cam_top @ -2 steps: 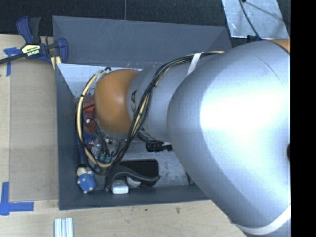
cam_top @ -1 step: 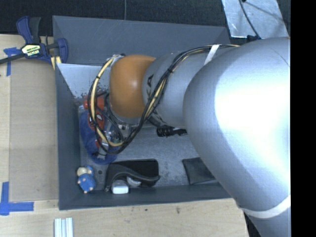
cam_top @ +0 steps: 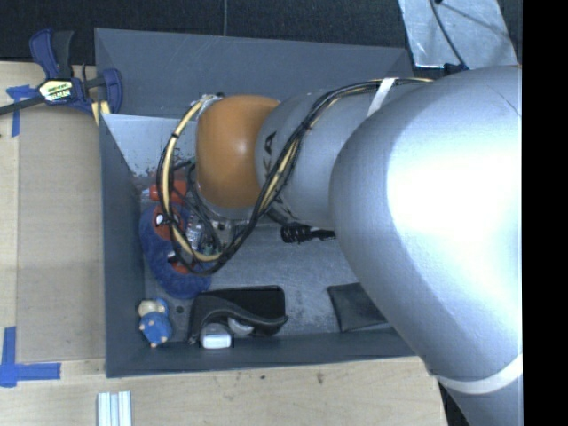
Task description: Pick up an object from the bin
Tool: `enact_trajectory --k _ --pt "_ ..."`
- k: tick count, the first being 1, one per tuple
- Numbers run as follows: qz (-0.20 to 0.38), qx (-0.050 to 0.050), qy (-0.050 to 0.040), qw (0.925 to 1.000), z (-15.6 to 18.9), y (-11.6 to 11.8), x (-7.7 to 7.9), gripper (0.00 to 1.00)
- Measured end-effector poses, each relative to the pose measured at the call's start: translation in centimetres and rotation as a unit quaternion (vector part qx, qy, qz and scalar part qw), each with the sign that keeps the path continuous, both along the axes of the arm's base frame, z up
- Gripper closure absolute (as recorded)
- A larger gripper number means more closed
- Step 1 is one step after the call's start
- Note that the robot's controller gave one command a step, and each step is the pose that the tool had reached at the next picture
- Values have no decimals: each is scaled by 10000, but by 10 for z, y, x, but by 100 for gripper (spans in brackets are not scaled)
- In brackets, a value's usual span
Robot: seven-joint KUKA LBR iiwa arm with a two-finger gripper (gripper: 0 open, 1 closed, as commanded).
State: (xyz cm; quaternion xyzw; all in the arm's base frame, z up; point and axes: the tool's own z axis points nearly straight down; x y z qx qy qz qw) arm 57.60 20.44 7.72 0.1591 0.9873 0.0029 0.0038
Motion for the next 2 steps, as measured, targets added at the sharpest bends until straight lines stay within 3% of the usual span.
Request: enact_trajectory --k 2 --pt "-1 -15 20 10000 34 0 2 100"
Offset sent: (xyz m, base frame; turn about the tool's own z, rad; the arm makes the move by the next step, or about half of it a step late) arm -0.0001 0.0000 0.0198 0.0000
